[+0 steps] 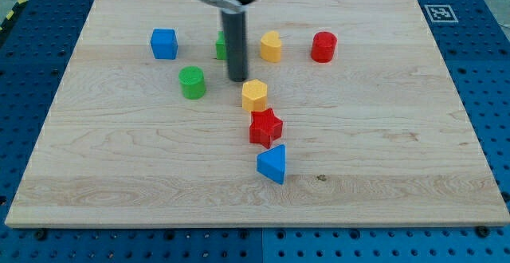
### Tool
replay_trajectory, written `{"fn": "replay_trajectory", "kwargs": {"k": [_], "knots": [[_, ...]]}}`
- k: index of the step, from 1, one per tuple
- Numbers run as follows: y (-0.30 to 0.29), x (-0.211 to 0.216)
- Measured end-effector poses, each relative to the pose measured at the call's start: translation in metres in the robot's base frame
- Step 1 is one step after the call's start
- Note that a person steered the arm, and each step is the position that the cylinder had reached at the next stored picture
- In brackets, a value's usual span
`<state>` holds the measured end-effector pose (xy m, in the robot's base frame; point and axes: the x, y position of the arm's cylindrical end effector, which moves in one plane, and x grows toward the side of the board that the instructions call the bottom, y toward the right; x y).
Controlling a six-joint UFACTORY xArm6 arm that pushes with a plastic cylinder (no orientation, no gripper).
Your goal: Place the yellow hexagon vertically below the green star
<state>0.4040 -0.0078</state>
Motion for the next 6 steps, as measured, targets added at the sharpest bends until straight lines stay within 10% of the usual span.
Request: {"fn": "replay_trajectory", "kwargs": {"k": [6], "knots": [[0.013,0.052]]}}
